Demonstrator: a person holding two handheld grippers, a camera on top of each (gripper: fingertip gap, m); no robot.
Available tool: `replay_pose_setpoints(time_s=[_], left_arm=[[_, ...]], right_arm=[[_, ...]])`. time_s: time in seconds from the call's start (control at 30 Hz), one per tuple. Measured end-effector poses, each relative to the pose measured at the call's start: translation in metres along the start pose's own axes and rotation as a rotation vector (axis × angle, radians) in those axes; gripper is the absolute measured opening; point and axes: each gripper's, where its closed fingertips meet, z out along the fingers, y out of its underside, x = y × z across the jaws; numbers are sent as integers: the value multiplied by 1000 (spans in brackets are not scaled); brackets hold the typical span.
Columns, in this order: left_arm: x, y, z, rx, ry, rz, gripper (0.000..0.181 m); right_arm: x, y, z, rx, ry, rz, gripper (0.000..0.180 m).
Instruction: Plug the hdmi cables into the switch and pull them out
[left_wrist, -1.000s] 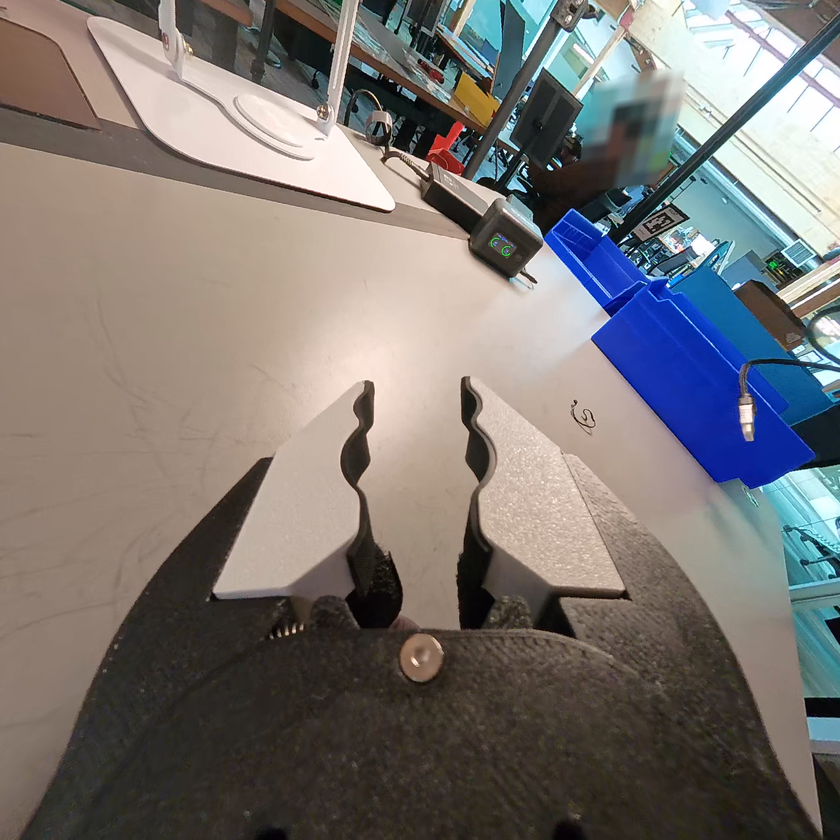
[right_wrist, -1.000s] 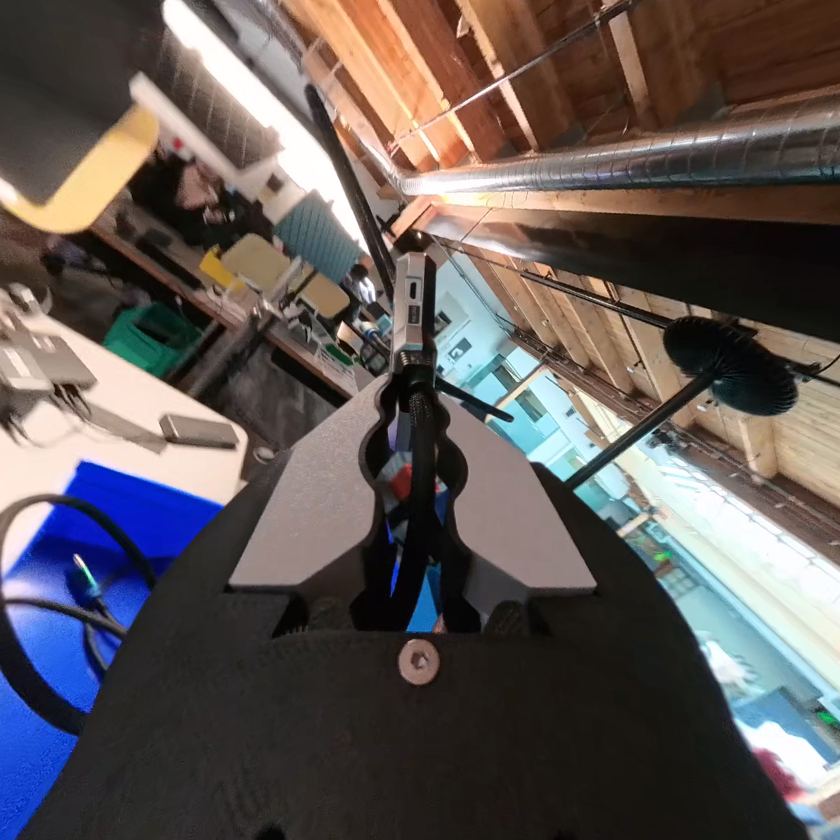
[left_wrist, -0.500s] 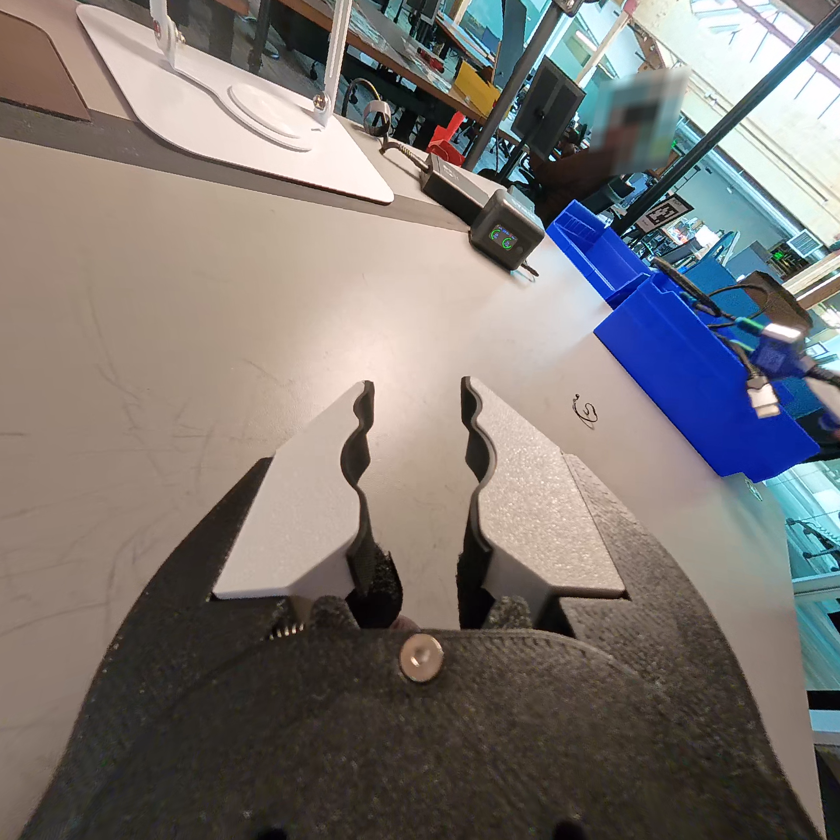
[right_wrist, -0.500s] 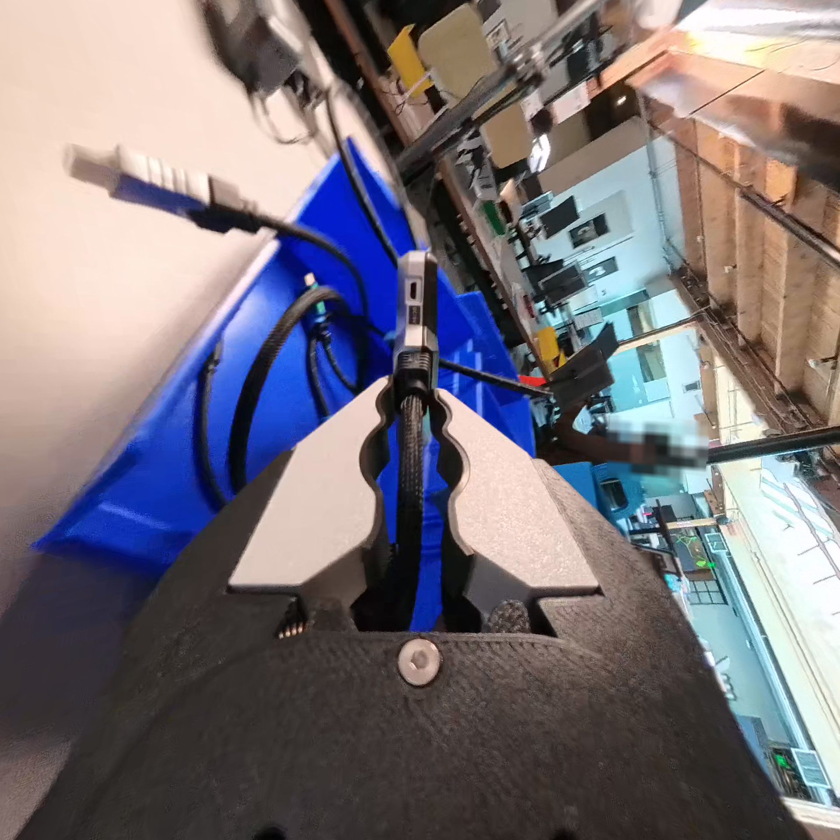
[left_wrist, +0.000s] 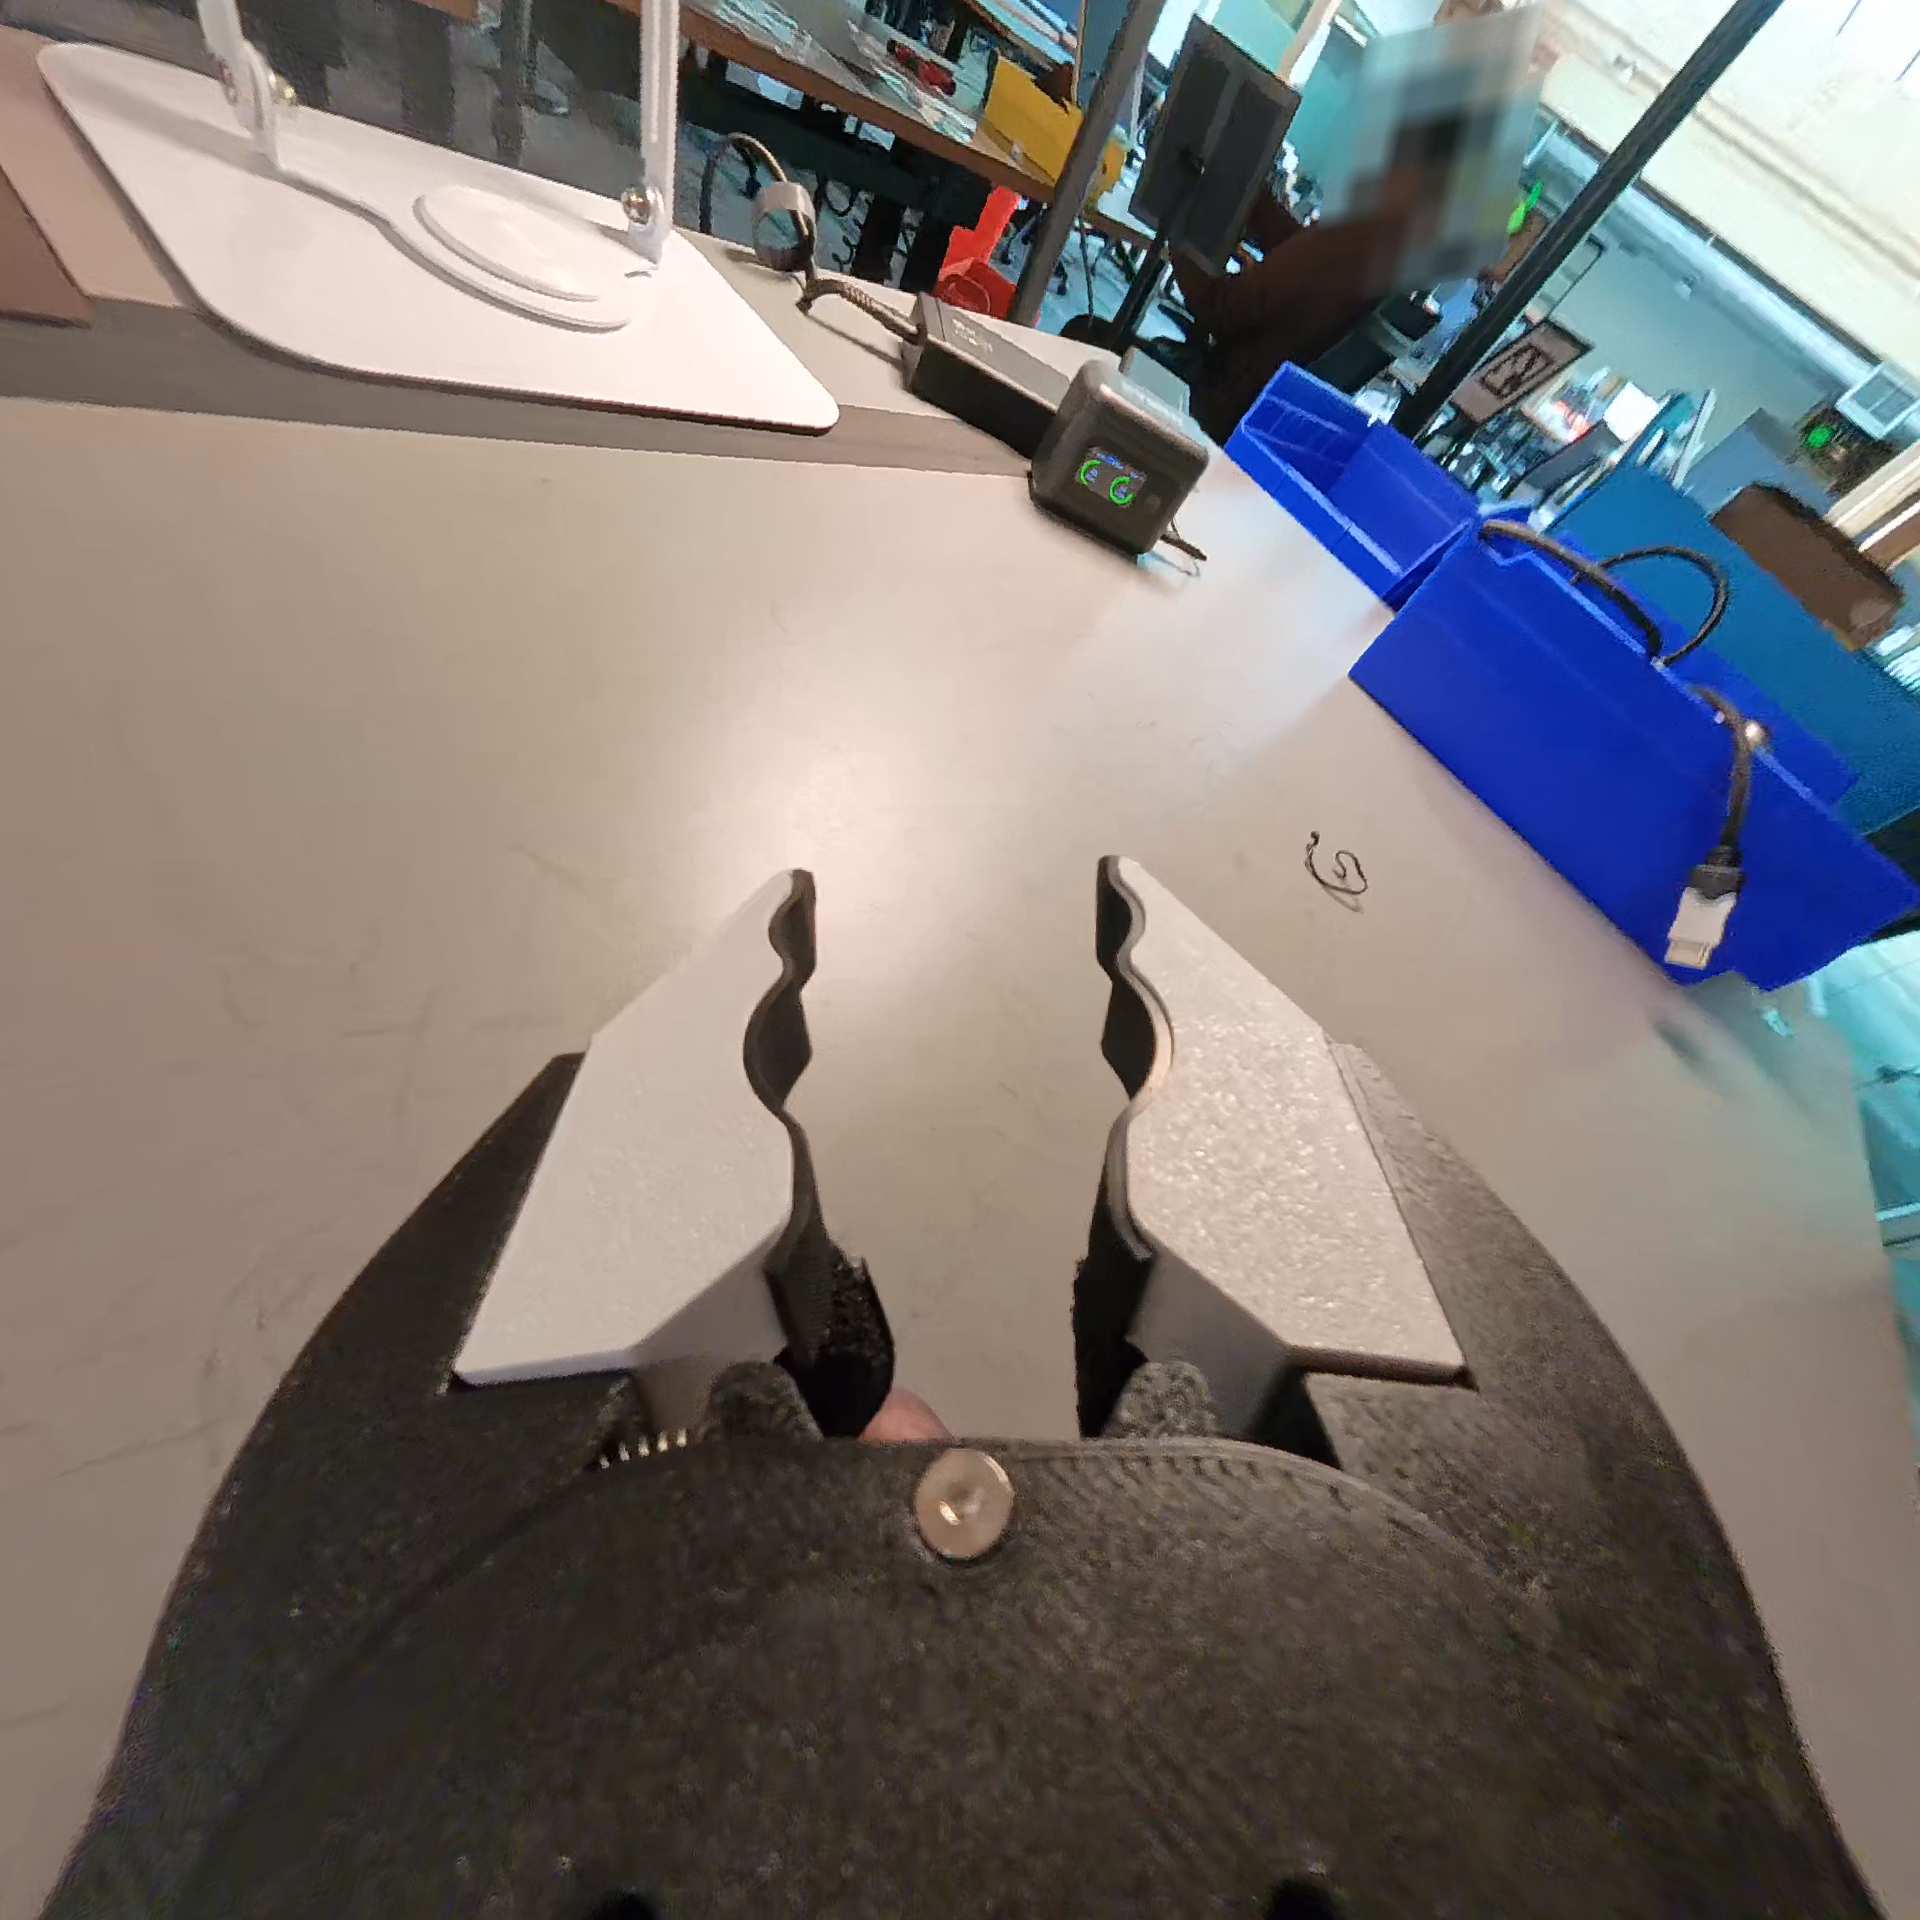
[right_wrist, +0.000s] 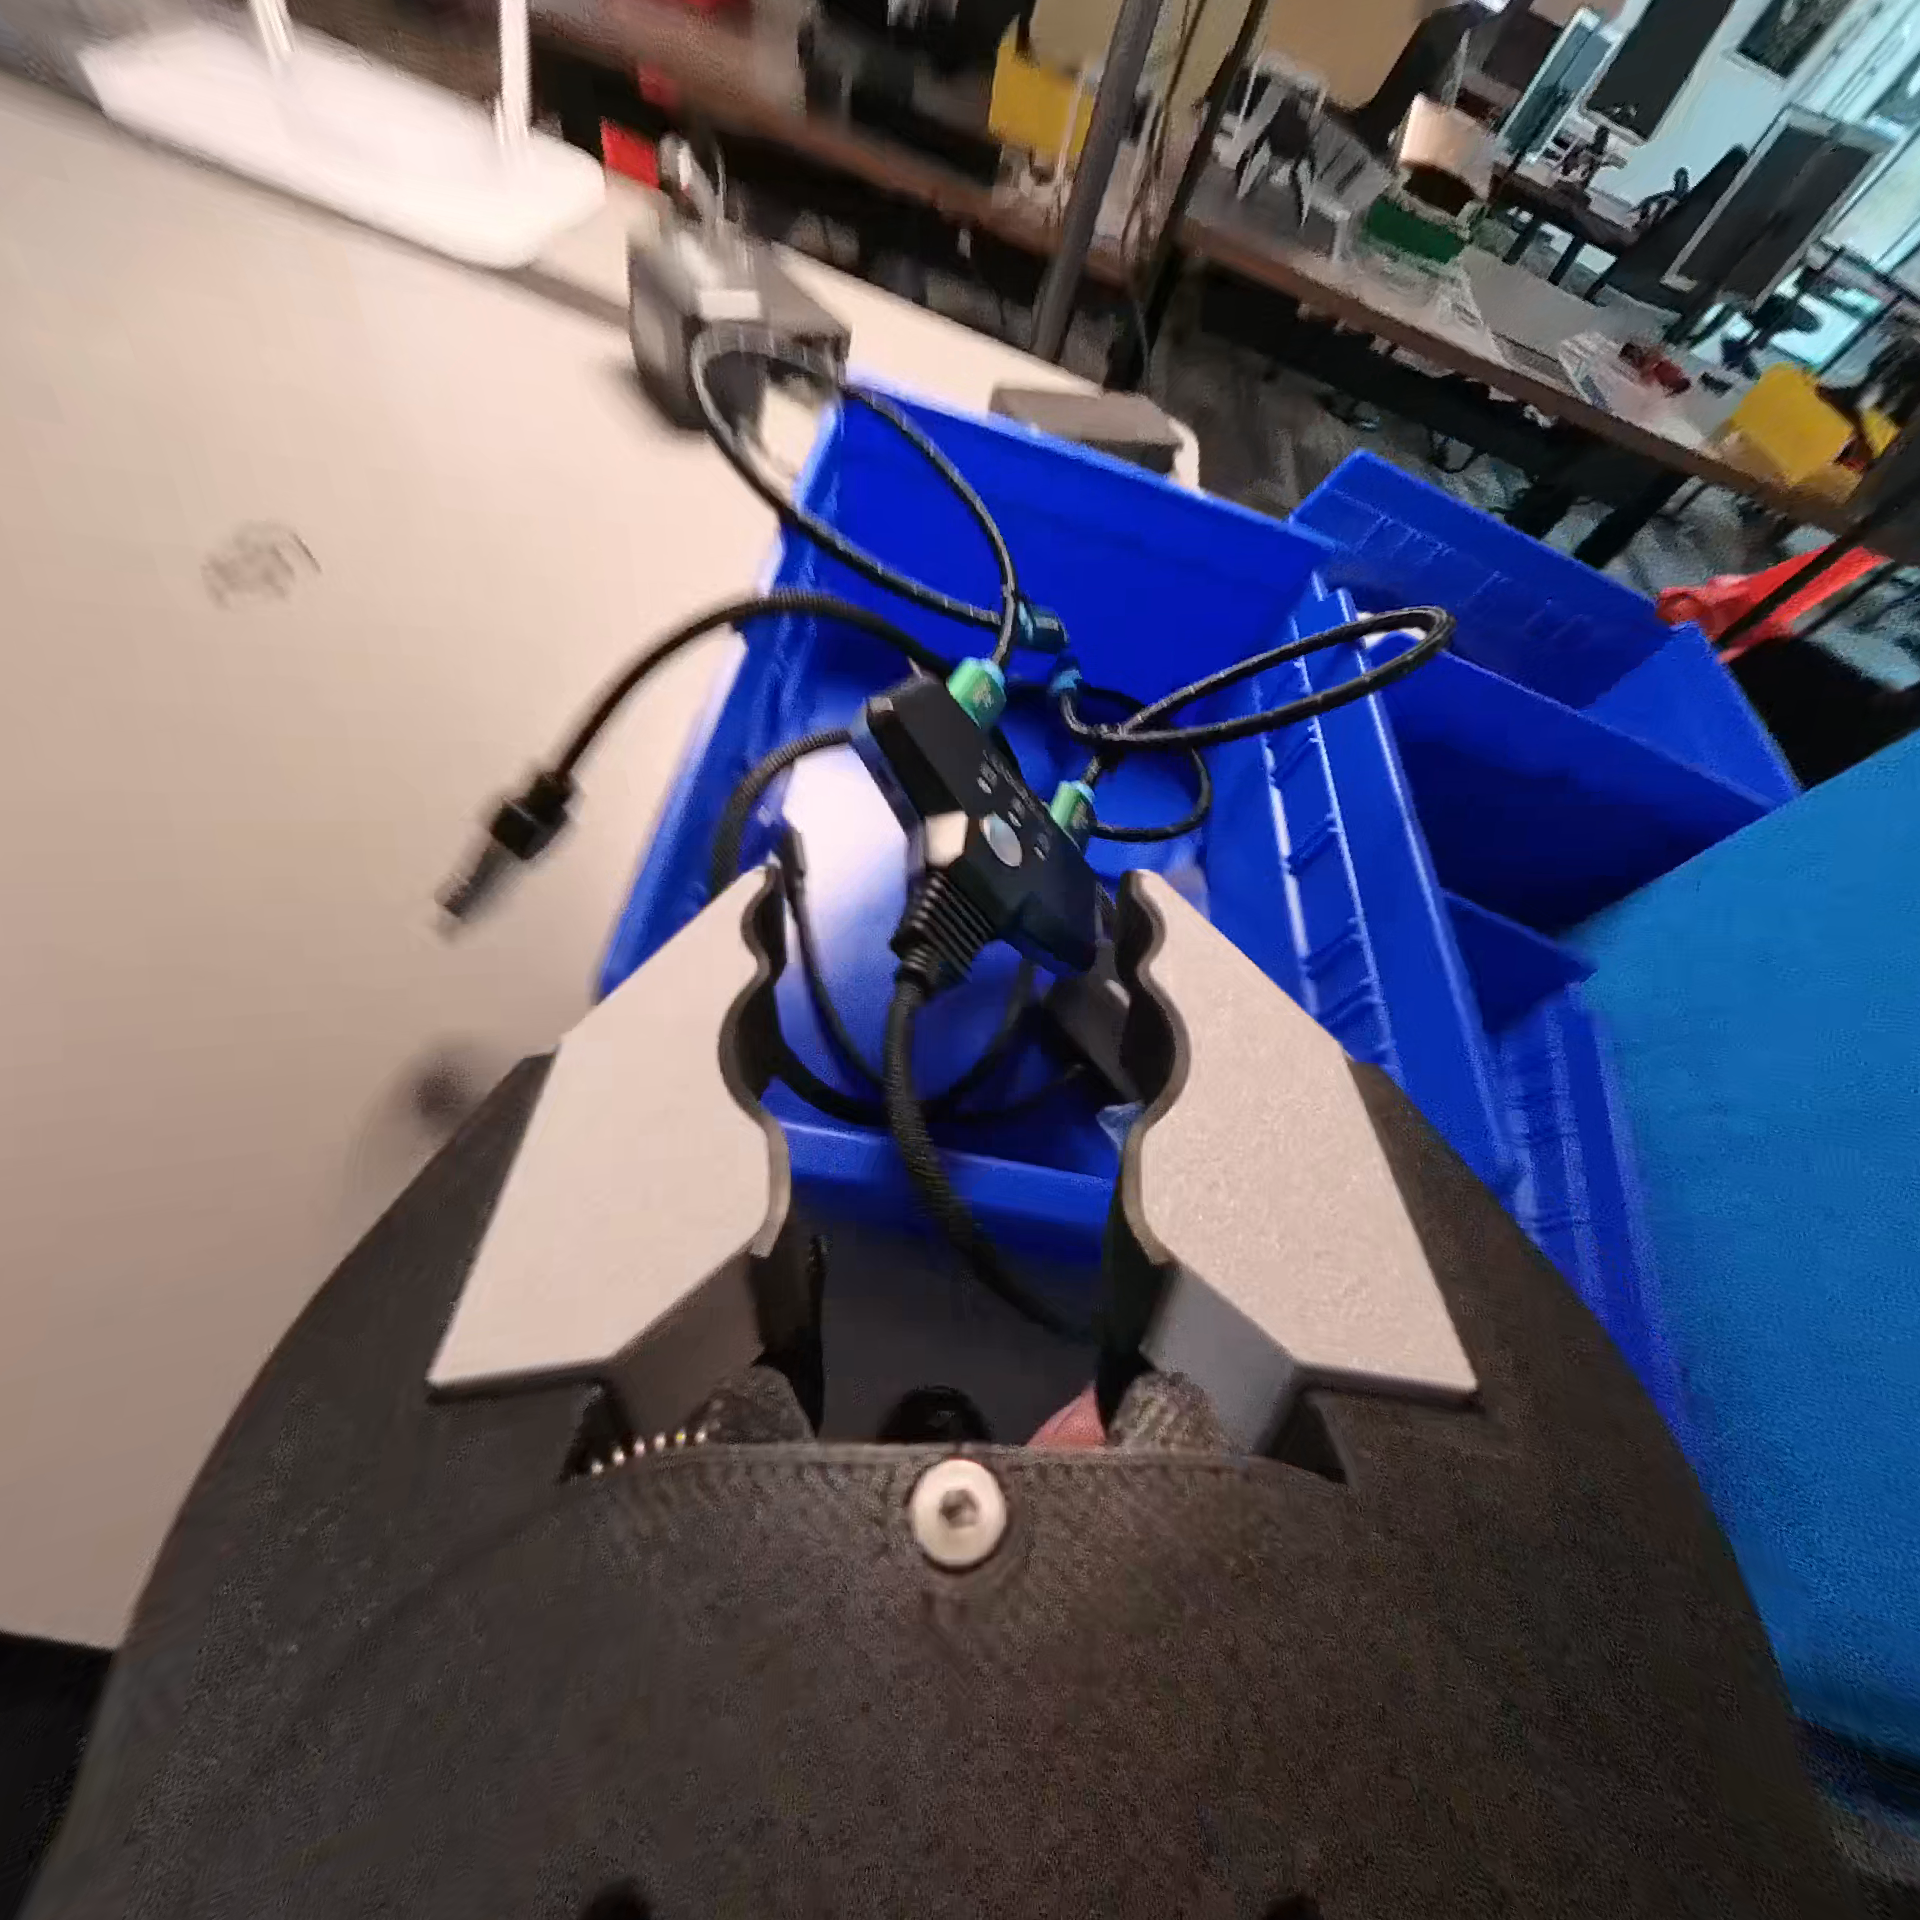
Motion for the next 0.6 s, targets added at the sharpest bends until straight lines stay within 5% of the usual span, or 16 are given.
replay_pose_setpoints(time_s=[0.23,0.43,0.6], left_arm=[[8,7,-7,-13,-99,196,63],[17,21,-35,-1,-175,288,65],[23,34,-82,59,-248,285,67]], right_arm=[[-61,-26,-26,187,-110,408,55],[-164,-6,-21,302,-183,357,49],[-182,41,-3,215,-79,319,55]])
